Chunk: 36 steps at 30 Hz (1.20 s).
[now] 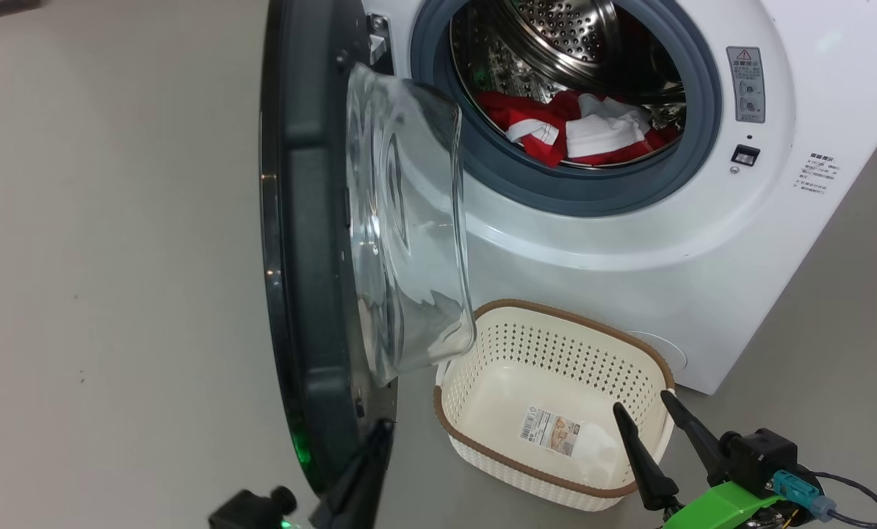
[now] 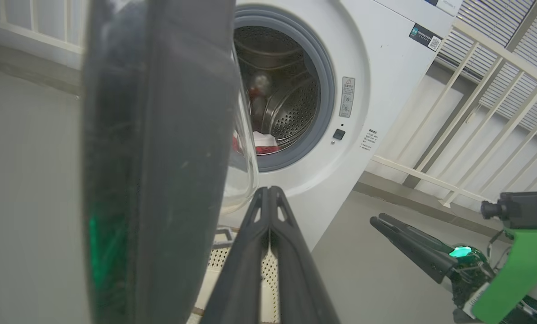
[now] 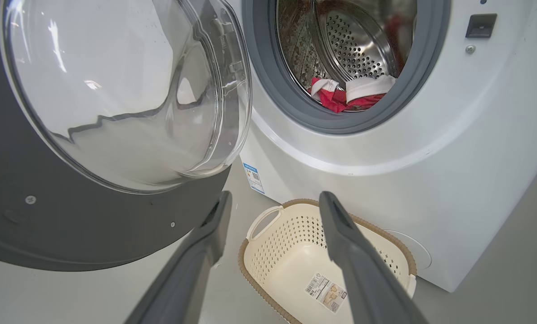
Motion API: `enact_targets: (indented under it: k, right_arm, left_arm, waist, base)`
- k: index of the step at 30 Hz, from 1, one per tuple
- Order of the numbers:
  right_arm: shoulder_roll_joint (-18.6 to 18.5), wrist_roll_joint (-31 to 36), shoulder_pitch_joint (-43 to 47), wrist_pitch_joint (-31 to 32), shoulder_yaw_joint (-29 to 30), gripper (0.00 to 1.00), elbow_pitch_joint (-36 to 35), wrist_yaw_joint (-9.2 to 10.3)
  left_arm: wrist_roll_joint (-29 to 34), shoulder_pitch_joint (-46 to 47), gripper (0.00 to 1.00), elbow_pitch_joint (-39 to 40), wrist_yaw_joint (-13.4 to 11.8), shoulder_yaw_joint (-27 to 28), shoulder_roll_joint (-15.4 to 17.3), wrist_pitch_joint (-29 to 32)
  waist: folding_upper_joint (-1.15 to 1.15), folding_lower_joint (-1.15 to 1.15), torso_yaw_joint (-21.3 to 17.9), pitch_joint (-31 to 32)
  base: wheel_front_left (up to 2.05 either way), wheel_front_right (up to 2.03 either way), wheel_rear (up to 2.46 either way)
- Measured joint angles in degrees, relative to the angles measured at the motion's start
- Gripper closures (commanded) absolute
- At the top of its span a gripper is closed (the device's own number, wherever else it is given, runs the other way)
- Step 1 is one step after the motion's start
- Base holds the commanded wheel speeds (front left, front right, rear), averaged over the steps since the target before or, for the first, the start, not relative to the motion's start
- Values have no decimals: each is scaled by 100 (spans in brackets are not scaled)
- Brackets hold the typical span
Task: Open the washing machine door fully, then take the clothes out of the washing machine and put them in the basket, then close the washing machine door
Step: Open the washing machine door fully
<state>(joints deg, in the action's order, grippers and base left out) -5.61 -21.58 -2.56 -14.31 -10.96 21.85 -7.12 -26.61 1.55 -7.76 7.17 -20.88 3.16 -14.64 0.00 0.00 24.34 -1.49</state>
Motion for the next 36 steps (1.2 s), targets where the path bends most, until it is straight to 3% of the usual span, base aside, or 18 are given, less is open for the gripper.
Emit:
enact_targets:
  k: [9, 20, 36]
  right_arm:
    - [0, 1, -1, 0, 0, 0, -3, 0]
    - [14, 2, -1, 0, -2, 0, -9, 0]
    - [-19, 52, -151, 0, -90, 0, -10, 0]
  left_arm:
    - [-27, 64, 100, -177, 44, 461, -62, 0]
    - [71, 62, 100, -182, 40, 1519, -80, 0]
    - [144, 660, 100, -749, 43, 2641, 215, 0]
  waist:
    - [0, 0, 29, -21]
    - [0, 0, 114, -55]
    - [0, 0, 124, -331]
  base:
    - [0, 0, 0]
    - [0, 0, 0]
    - [0, 0, 0]
